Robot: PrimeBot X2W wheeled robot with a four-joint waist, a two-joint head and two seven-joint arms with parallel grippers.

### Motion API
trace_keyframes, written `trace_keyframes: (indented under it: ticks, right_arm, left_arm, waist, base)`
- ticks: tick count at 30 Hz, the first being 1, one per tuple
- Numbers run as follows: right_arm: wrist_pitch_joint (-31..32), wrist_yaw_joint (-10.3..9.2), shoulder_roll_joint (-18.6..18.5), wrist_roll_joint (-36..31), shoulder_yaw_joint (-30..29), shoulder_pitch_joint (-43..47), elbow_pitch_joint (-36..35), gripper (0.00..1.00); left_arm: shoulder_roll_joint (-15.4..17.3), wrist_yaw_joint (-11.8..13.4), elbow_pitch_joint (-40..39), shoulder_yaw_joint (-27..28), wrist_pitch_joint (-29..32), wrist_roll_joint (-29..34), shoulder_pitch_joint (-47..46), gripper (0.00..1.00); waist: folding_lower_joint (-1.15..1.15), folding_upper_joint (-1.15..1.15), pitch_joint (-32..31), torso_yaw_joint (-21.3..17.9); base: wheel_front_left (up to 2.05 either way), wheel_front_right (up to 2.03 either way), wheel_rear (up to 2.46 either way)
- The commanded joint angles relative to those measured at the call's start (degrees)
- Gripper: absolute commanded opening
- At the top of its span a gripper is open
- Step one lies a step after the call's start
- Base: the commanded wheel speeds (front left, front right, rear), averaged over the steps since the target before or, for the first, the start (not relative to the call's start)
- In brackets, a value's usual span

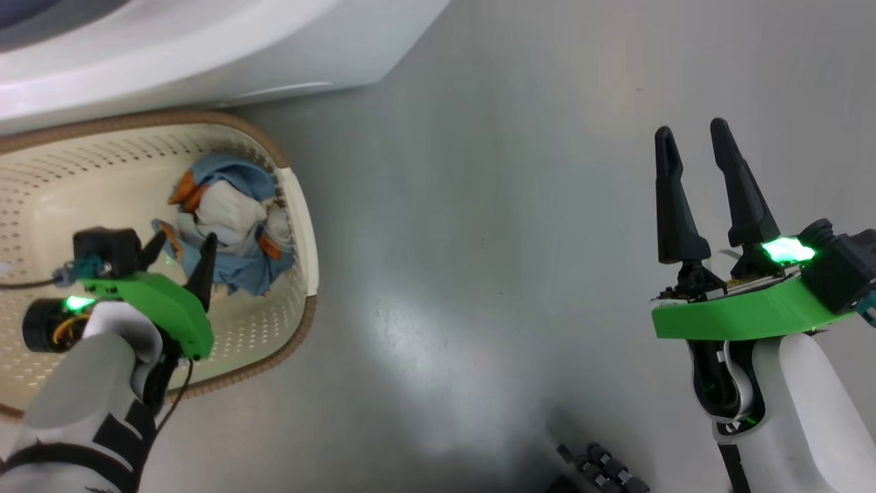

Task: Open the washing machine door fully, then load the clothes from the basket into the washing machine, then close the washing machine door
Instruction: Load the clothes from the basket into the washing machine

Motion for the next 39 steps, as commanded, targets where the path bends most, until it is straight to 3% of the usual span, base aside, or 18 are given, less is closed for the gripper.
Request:
trace_keyframes:
  ticks: [1, 10, 25, 26, 27, 28, 29, 39]
  right_arm:
    - [-0.3, 0.43, 0.0, 0.9, 1.3, 0.4, -1.5, 1.0]
    - [-0.3, 0.43, 0.0, 1.3, 1.8, 0.2, -2.2, 1.0]
    - [-0.3, 0.43, 0.1, 1.4, 3.5, 1.3, -3.3, 1.0]
    - [-0.3, 0.43, 0.1, 1.3, 3.5, 1.4, -3.3, 1.0]
    - [-0.3, 0.43, 0.1, 1.3, 3.5, 1.5, -3.3, 1.0]
    - [-0.3, 0.43, 0.1, 1.2, 3.5, 1.5, -3.3, 1.0]
    - [-0.3, 0.43, 0.1, 1.2, 3.4, 1.5, -3.2, 1.0]
    - [-0.3, 0.43, 0.1, 0.8, 2.8, 1.3, -3.0, 1.0]
  left_arm:
    - [2.1, -0.3, -0.1, 0.4, 0.4, -0.9, -0.4, 1.0]
    - [4.6, -0.3, -0.2, -6.6, 5.4, -7.1, -3.7, 1.0]
    - [6.5, -0.3, -2.1, -16.8, 6.2, -16.3, -6.2, 1.0]
    - [6.5, -0.3, -2.0, -17.4, 6.2, -16.9, -6.3, 0.48]
    - [6.6, -0.3, -1.9, -17.9, 6.2, -17.5, -6.4, 0.26]
    - [6.6, -0.3, -1.8, -18.5, 6.3, -17.9, -6.6, 0.18]
    - [6.6, -0.3, -1.6, -18.9, 6.2, -18.5, -6.8, 0.0]
    - [5.4, -0.3, -0.7, -22.0, 3.9, -24.6, -5.8, 0.0]
  waist:
    - [0.0, 0.0, 2.1, -1.4]
    - [0.0, 0.0, 4.7, -2.1]
    - [0.0, 0.0, 5.8, -3.5]
    - [0.0, 0.0, 5.7, -3.6]
    - [0.0, 0.0, 5.6, -3.6]
    - [0.0, 0.0, 5.5, -3.6]
    - [0.0, 0.0, 5.4, -3.6]
    - [0.0, 0.0, 1.2, -2.0]
  base:
    - [0.0, 0.0, 0.0]
    - [0.0, 0.0, 0.0]
    - [0.0, 0.0, 0.0]
    - [0.0, 0.0, 0.0]
    - [0.0, 0.0, 0.0]
    - [0.0, 0.0, 0.0]
    - [0.0, 0.0, 0.0]
    - [0.0, 0.0, 0.0]
